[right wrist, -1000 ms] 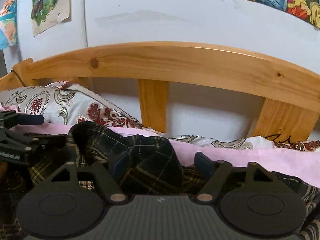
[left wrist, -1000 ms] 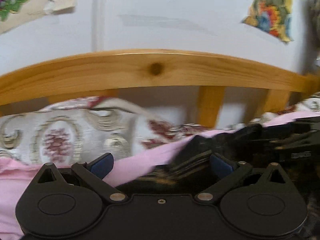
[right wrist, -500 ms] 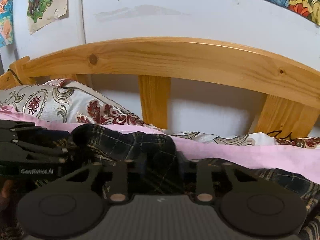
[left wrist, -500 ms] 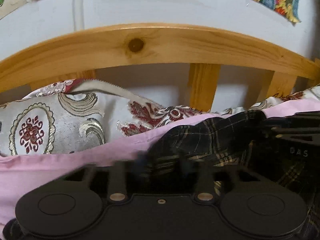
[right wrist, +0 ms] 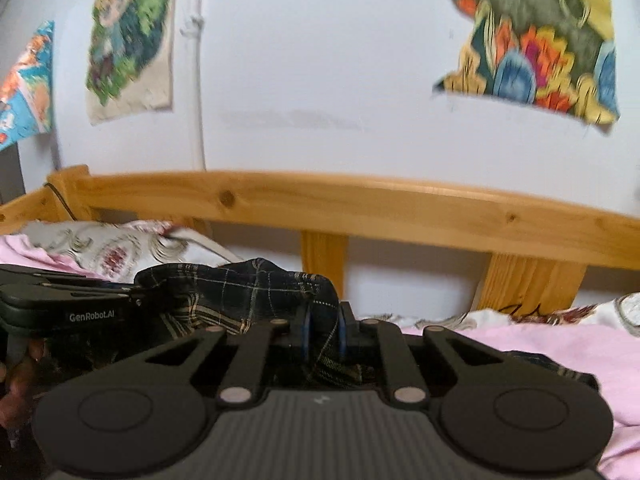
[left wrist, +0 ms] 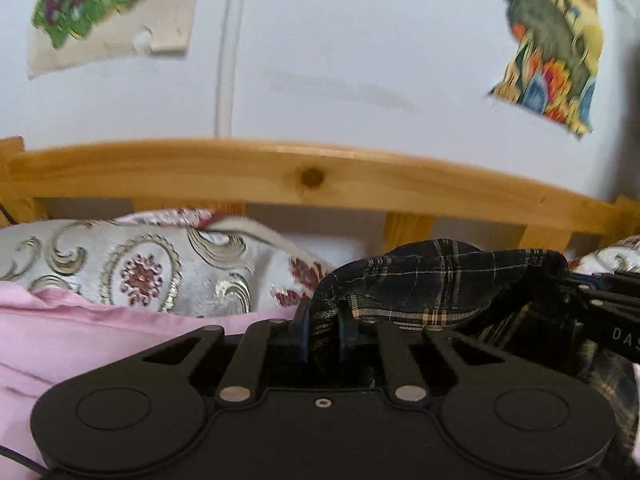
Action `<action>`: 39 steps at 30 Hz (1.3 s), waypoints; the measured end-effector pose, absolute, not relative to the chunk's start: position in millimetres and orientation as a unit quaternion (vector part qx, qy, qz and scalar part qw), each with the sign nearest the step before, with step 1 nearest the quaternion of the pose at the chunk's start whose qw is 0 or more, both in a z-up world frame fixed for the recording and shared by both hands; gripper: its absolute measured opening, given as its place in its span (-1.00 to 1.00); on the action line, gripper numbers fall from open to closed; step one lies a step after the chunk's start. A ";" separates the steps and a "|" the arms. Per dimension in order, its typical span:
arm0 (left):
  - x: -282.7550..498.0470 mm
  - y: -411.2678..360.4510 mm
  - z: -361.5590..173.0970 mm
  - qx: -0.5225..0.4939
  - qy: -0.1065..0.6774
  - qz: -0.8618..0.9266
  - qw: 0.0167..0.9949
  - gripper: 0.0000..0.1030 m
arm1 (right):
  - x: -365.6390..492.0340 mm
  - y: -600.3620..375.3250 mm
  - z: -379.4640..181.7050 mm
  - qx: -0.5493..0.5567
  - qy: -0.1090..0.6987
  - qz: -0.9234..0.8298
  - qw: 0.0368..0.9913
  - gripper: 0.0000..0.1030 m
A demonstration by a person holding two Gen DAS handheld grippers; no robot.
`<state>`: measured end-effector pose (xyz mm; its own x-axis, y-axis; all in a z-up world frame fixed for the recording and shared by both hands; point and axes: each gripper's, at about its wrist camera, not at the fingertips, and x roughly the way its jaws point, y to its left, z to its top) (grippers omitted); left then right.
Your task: Fold large clothes
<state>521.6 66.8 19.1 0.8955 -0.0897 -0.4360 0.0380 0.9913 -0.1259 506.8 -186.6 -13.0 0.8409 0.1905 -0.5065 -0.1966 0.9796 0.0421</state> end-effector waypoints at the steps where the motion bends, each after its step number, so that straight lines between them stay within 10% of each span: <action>1: 515.0 67.9 22.6 -0.061 0.220 -0.033 0.973 -0.74 | 500.0 -186.2 -8.7 -0.006 0.256 0.101 0.961 -0.71; 39: 271.0 51.5 -37.6 -0.040 0.208 -0.121 0.970 -0.73 | 243.2 -176.8 -34.7 -0.115 0.214 0.100 0.965 -0.72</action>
